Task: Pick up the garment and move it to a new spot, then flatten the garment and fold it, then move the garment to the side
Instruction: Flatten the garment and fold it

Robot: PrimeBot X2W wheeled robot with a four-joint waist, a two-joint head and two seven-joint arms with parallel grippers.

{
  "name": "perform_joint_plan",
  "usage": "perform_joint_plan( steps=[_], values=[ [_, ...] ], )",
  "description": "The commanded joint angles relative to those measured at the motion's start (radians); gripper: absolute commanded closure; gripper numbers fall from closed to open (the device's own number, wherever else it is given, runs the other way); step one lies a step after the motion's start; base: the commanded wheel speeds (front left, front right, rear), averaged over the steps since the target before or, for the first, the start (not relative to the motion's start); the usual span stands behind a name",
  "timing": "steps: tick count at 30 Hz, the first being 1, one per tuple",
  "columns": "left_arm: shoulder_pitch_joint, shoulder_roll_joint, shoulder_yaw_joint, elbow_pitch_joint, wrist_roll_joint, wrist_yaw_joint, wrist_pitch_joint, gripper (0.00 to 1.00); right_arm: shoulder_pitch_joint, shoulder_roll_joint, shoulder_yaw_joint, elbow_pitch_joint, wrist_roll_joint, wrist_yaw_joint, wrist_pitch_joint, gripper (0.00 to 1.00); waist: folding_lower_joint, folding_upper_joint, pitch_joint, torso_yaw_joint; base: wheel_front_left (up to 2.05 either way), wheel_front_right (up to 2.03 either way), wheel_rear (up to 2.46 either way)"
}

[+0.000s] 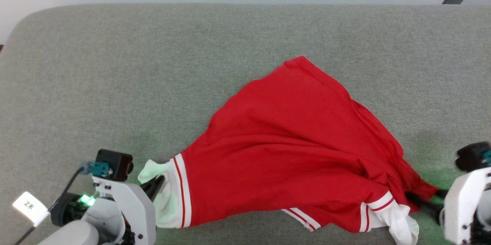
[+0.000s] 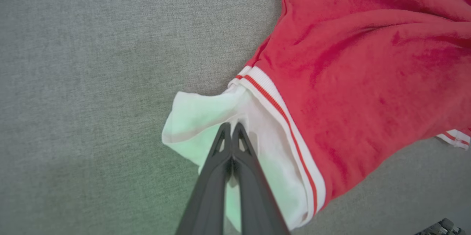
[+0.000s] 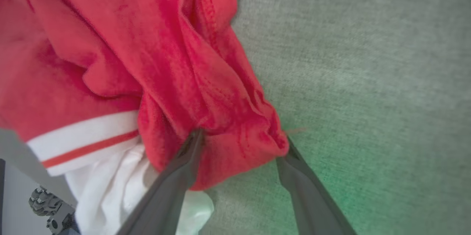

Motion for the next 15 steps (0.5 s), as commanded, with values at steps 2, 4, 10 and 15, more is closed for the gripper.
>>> perform_joint_plan(
  steps=[2, 4, 10, 15],
  values=[
    [0.005, 0.0, 0.0, -0.005, -0.003, 0.007, 0.001, 1.0, 0.01, -0.008, -0.038, -0.062, -0.01, -0.003, 0.016, 0.0, 0.0, 0.0, 0.003, 0.005, 0.0, 0.0, 0.0],
    [0.003, -0.003, -0.001, -0.009, 0.0, 0.006, 0.001, 1.0, 0.006, -0.009, -0.071, -0.122, -0.021, -0.003, 0.025, 0.0, 0.0, 0.0, 0.007, 0.011, 0.0, 0.0, 0.0],
    [-0.02, -0.02, -0.01, -0.015, 0.012, -0.005, 0.003, 1.0, -0.086, 0.004, -0.094, -0.248, -0.067, -0.003, 0.017, 0.0, 0.0, 0.0, 0.027, 0.047, 0.0, 0.0, 0.0],
    [-0.044, -0.038, -0.019, -0.011, 0.023, -0.016, 0.005, 1.0, -0.219, 0.031, -0.045, -0.217, -0.118, -0.003, -0.077, 0.0, 0.0, 0.0, 0.051, 0.083, 0.0, 0.0, 0.0]
  ],
)
